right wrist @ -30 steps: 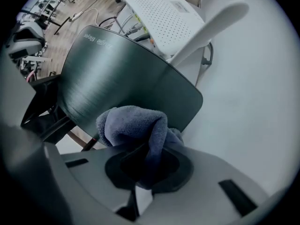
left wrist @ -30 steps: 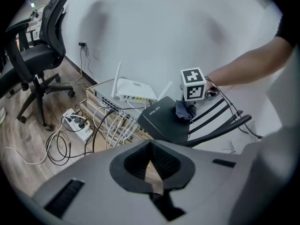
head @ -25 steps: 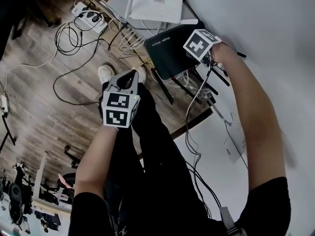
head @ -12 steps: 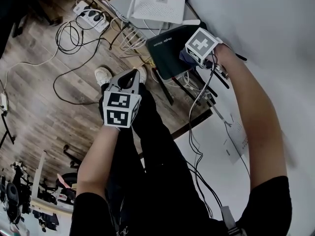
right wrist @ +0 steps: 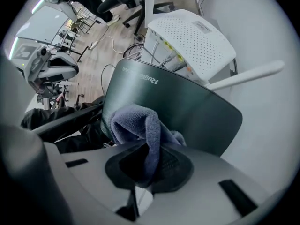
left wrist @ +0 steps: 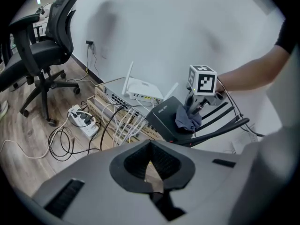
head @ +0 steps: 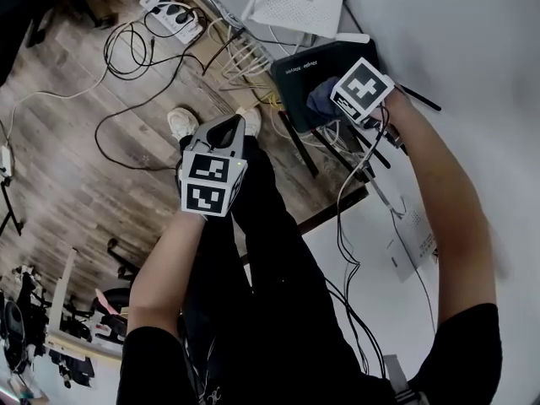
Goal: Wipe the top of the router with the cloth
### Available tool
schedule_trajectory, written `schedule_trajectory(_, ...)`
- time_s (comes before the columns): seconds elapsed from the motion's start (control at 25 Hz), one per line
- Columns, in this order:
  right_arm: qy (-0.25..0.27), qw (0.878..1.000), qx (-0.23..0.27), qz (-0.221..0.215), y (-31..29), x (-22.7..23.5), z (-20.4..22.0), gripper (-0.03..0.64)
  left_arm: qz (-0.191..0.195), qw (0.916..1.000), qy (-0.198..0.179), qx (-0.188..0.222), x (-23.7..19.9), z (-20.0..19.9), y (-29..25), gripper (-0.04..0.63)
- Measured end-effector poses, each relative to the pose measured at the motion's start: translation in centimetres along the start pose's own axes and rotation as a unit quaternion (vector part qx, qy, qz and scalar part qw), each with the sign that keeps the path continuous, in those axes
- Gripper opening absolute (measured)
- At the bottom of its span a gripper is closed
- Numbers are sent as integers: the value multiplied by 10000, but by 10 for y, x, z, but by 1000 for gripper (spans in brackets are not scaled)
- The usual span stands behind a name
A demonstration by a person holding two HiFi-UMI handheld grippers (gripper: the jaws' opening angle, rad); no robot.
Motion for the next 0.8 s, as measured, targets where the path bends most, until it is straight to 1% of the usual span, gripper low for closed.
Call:
schedule_trajectory(0.16, -315, 9993, 206, -77, -1, -3, -2, 14, -39, 9999, 140, 62, -11, 0, 4, 0)
schedule_trajectory(0.24, -418, 9987, 248, -130, -2, -7, -3, 15, -17, 9999, 152, 81, -11, -1, 6, 0)
schedule_trajectory(0.44, -581, 9971, 339, -364, -2, -23, -12, 15, 80, 9999, -16, 86, -9, -4, 10, 0)
schedule_trajectory(0.56, -633, 9957, 419, -535, -2, -34, -19, 15, 90, 9999, 10, 66, -13, -2, 12, 0)
schedule_trajectory(0.68, -616, 9957, 424, -551, -1, -42, -24, 15, 102, 9999, 77, 34, -19, 4, 14, 0)
schedule_trajectory(0.8, -662, 9952, 448, -561, -1, -46, -27, 15, 113, 9999, 61, -53, -24, 13, 15, 0)
Point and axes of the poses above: the fingertips, and each gripper's own axes: y backward along the fingers, x to its right, z out of its underside, the point moved 6 cm from there along y, backward along the fingers, and after that the axes turned 6 degrees about -x, right-handed, at the moved point
